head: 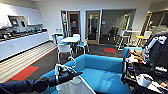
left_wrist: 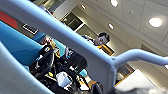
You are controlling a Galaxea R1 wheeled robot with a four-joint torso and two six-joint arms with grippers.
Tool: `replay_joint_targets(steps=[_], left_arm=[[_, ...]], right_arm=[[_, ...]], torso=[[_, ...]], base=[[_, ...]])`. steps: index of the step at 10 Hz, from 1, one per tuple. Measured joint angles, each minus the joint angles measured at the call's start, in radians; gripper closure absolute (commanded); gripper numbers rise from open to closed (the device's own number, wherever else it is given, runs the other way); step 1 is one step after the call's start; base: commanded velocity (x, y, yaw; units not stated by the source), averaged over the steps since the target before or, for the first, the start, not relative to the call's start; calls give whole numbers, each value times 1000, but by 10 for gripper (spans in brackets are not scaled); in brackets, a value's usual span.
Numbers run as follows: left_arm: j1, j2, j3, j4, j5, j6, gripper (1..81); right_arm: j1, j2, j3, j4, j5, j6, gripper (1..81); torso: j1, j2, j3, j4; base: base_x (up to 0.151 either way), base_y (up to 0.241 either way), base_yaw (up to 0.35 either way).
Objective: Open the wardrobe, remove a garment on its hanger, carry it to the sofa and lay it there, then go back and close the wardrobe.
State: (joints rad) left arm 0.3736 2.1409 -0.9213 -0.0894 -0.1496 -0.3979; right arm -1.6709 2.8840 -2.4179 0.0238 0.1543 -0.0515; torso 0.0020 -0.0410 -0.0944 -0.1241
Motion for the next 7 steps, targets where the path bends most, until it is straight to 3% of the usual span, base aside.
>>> replay_joint_targets(steps=[4, 7], left_arm=[[14, -6, 0, 1, 0, 0, 811], [13, -4, 0, 1, 0, 0, 811]], right_arm=[[0, 0, -1, 0, 2, 0, 10], [-2, 1, -1, 0, 1, 0, 10]], torso=[[0, 0, 0, 0], [0, 0, 0, 0]], base=[[0, 0, -271], [0, 0, -160]])
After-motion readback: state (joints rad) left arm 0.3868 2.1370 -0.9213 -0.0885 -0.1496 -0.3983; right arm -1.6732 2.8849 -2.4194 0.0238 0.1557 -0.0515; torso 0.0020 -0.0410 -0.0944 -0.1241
